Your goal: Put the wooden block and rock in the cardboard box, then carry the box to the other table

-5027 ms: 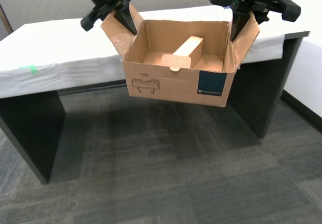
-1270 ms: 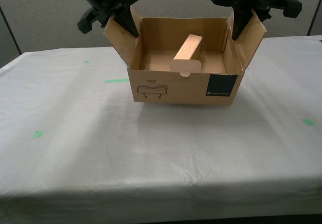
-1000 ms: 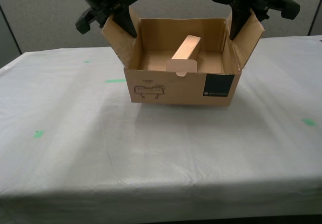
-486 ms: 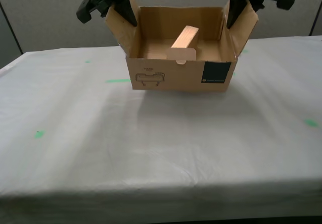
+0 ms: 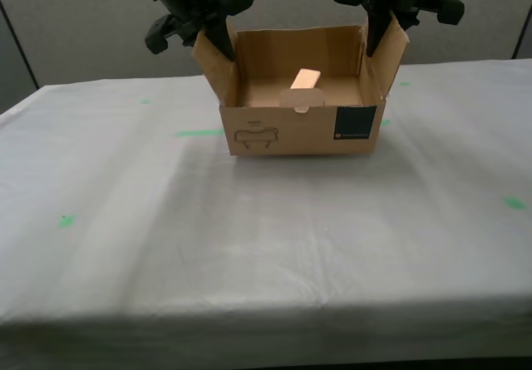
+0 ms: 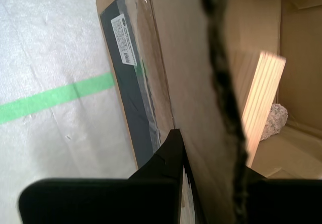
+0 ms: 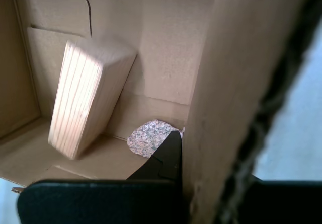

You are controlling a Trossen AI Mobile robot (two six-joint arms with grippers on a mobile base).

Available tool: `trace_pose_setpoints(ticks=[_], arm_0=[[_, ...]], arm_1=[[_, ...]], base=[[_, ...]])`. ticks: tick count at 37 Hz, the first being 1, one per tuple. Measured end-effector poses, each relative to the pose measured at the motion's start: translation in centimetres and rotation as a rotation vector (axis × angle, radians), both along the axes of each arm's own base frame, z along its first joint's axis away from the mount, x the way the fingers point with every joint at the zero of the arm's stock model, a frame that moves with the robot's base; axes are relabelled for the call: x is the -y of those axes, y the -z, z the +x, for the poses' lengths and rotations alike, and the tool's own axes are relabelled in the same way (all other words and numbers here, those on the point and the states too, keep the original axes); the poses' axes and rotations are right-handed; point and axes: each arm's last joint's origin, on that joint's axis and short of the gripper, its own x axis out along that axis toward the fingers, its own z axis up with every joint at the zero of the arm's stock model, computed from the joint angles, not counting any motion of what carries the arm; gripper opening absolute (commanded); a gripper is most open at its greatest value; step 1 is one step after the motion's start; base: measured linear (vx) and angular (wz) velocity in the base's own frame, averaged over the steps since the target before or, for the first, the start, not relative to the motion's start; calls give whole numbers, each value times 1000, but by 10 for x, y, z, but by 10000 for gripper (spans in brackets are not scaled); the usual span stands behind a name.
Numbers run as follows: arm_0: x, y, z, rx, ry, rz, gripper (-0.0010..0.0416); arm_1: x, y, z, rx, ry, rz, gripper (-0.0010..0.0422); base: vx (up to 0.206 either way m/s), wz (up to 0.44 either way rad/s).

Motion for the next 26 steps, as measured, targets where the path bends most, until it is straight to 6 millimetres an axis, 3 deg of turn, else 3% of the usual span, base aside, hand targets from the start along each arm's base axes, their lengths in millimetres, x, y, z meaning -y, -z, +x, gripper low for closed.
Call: trace_pose_setpoints(ticks=[14, 26], arm_0=[[-8, 17, 27, -50, -12, -35, -1], [-6, 31, 34, -67, -13, -64, -1]], arm_1=[[11, 13, 32, -73, -11, 51, -1], [11, 26, 38, -101, -10, 65, -1]], base=[[0, 0], [0, 0]])
